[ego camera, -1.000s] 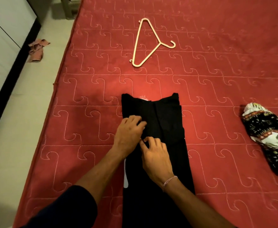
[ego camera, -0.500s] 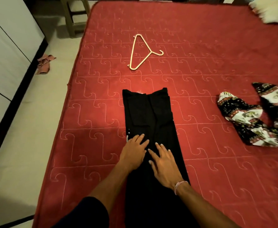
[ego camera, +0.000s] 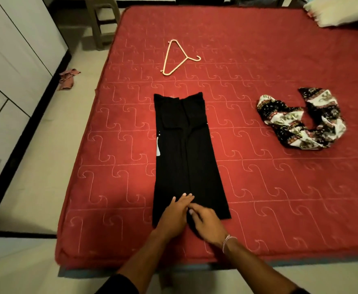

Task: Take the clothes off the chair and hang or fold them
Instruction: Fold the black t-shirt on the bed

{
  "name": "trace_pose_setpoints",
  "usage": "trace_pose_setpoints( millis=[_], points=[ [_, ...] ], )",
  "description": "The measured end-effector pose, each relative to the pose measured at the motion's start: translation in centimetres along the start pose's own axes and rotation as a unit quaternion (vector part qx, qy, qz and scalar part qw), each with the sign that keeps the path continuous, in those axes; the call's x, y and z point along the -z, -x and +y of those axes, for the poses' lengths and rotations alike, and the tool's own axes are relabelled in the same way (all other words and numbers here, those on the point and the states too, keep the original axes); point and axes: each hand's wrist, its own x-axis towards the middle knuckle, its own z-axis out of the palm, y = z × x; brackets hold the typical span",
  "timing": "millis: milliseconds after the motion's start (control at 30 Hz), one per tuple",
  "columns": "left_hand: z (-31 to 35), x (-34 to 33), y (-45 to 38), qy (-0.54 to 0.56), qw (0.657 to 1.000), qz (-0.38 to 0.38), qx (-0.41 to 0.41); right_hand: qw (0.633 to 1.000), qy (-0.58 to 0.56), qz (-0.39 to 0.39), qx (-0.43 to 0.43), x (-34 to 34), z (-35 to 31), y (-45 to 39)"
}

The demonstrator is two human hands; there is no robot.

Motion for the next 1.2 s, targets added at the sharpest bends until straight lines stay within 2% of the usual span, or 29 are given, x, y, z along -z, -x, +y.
trace_pose_setpoints(
  millis=[100, 167, 200, 233, 300, 367, 433, 600, 733, 867, 967, 1100, 1200],
  points=[
    [1.1, -1.2, 1.7, 0.128, 0.978, 0.154, 0.061, 0.984, 0.013, 0.174, -0.043, 1.1, 0.5, 1.4],
    [1.5, -1.0, 2.4, 0.074, 0.951, 0.266, 0.141, 0.962, 0.034, 0.246, -0.112, 1.9, 1.5, 1.7],
    [1.6, -0.6, 2.6, 0.032, 0.933, 0.305, 0.186, 0.953, 0.031, 0.258, -0.155, 2.4, 2.0, 1.6],
    [1.5, -0.2, 2.9, 0.008, 0.918, 0.318, 0.237, 0.945, 0.011, 0.255, -0.203, 2.7, 2.6, 1.5],
    [1.4, 0.8, 3.2, 0.01, 0.889, 0.288, 0.355, 0.923, -0.053, 0.226, -0.308, 3.3, 3.4, 1.3],
    [0.7, 1.3, 2.8, 0.065, 0.875, 0.257, 0.405, 0.9, -0.109, 0.203, -0.37, 3.5, 4.0, 1.1],
    [-0.5, 1.2, 2.5, 0.128, 0.873, 0.242, 0.403, 0.888, -0.164, 0.2, -0.381, 3.0, 4.7, 1.3],
    [-1.9, 1.0, 3.2, 0.187, 0.873, 0.246, 0.377, 0.851, -0.303, 0.209, -0.374, 3.1, 4.1, 2.2],
    [-1.1, 1.1, 5.2, 0.331, 0.831, 0.243, 0.376, 0.824, -0.367, 0.207, -0.38, 3.9, 2.1, 4.1],
    [0.2, 1.3, 7.8, 0.375, 0.815, 0.232, 0.377, 0.816, -0.372, 0.189, -0.4, 3.6, 1.4, 7.0],
    [1.3, 1.7, 9.6, 0.381, 0.814, 0.223, 0.377, 0.827, -0.348, 0.19, -0.399, 3.5, 0.9, 8.8],
    [2.6, 3.2, 10.1, 0.391, 0.82, 0.228, 0.351, 0.876, -0.302, 0.197, -0.321, 4.4, -0.1, 8.4],
    [2.8, 5.2, 9.0, 0.368, 0.847, 0.22, 0.313, 0.902, -0.257, 0.191, -0.291, 6.1, -1.2, 6.3]
  ],
)
